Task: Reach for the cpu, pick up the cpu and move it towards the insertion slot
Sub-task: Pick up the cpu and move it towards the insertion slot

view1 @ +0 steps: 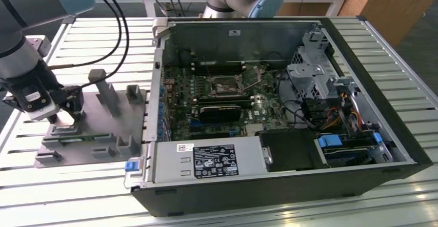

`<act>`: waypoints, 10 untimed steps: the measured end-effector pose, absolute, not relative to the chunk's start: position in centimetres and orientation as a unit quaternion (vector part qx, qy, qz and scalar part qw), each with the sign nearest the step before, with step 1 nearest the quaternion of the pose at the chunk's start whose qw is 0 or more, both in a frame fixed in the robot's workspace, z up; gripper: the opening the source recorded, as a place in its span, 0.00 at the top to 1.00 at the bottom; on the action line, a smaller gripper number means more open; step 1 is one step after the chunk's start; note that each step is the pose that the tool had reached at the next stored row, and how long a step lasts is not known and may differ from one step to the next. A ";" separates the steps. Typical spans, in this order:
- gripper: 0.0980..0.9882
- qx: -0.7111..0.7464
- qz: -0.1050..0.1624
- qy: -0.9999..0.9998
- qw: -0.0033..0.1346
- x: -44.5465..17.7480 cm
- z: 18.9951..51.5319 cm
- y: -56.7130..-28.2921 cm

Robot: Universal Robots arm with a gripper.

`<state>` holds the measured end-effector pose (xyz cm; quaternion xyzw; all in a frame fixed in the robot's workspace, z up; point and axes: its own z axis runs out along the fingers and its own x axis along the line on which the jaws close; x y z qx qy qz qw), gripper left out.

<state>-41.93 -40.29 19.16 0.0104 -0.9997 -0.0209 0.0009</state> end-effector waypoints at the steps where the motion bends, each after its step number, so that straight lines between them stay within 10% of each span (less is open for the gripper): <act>1: 0.50 0.010 -0.021 -1.000 0.001 -41.9 19.4 -40.3; 10: 0.50 0.010 -0.021 -1.000 0.001 -41.9 20.1 -40.3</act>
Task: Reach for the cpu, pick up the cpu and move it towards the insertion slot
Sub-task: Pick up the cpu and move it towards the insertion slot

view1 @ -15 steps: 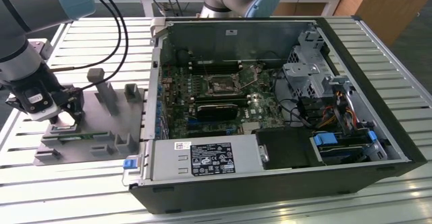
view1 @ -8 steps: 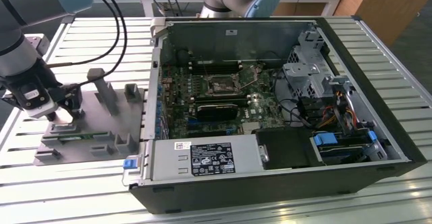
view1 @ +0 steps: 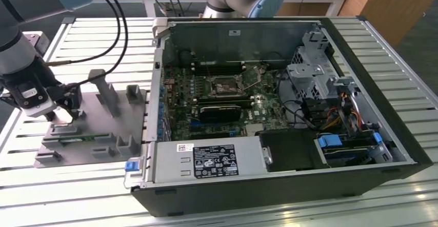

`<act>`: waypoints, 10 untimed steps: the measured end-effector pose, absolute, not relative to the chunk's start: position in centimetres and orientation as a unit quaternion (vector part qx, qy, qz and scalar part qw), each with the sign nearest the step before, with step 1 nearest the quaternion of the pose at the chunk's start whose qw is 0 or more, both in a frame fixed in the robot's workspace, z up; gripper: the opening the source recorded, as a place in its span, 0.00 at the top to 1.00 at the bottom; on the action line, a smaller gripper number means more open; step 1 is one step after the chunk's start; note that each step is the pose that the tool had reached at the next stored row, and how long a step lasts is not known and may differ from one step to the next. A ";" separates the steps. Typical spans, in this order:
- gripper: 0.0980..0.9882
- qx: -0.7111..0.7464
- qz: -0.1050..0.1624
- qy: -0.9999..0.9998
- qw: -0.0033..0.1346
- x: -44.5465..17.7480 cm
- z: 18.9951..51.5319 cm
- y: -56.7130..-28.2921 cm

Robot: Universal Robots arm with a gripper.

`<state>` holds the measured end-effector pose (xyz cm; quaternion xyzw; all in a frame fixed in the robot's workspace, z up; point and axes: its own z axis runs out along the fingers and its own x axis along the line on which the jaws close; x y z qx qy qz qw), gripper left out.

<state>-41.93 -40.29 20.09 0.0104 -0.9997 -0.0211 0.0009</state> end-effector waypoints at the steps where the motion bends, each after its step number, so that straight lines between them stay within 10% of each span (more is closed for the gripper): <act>1: 0.50 0.010 -0.021 -1.000 0.001 -41.9 20.2 -40.3; 10: 0.50 0.010 -0.021 -1.000 0.001 -41.9 21.0 -40.3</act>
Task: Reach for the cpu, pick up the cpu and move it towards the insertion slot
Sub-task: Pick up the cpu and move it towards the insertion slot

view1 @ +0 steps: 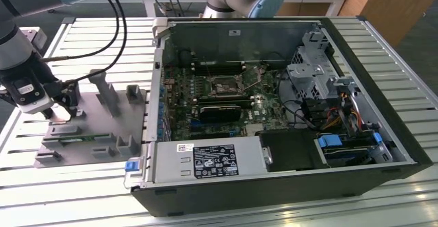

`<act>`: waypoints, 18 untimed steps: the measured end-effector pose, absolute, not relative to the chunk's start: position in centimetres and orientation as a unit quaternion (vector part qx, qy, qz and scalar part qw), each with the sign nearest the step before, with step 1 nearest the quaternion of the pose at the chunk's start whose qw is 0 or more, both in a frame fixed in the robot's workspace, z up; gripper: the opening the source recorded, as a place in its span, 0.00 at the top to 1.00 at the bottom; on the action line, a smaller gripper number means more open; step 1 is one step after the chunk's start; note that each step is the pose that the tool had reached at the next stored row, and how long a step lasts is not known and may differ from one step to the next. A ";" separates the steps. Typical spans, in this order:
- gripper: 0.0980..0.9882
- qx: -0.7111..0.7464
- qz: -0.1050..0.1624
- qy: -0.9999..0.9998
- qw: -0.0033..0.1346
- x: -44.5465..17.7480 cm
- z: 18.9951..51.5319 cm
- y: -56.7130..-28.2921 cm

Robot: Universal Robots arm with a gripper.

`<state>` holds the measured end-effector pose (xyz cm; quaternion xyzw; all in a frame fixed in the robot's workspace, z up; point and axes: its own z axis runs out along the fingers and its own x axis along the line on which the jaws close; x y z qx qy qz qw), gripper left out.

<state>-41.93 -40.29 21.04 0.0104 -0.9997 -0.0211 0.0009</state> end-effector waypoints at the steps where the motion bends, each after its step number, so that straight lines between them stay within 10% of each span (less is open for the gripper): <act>1: 0.50 0.010 -0.021 -1.000 0.001 -41.9 21.1 -40.3; 18: 0.50 0.010 -0.021 -1.000 0.001 -41.9 23.1 -40.3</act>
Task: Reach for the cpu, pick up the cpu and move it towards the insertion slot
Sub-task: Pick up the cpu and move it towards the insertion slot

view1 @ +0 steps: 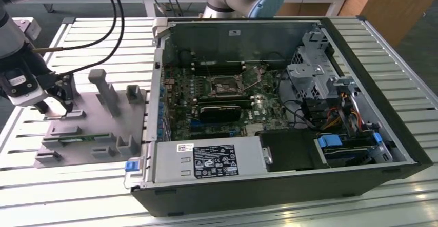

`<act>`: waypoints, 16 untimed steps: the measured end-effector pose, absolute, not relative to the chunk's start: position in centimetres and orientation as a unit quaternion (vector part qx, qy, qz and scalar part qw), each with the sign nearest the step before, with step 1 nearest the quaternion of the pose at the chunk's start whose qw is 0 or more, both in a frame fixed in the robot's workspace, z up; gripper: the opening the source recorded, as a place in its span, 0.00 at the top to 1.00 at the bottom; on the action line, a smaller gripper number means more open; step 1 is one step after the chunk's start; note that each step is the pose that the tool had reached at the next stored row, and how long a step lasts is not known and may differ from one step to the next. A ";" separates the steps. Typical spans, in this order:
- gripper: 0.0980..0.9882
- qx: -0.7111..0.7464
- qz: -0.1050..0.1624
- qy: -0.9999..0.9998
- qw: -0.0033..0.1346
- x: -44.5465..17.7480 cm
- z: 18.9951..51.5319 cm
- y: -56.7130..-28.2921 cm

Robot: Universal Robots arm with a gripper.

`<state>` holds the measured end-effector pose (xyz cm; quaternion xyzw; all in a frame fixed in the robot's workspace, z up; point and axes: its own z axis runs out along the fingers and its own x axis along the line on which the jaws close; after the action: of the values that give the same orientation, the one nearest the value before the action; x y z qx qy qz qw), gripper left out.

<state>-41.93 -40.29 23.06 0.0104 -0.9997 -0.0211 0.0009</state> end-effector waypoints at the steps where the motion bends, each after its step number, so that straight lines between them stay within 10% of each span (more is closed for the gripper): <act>1: 0.50 0.010 -0.021 -1.000 0.001 -41.9 23.2 -40.3; 16: 0.50 0.010 -0.021 -1.000 0.001 -41.9 25.0 -40.2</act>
<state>-41.93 -40.24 24.97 0.0104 -0.9997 -0.0211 0.0009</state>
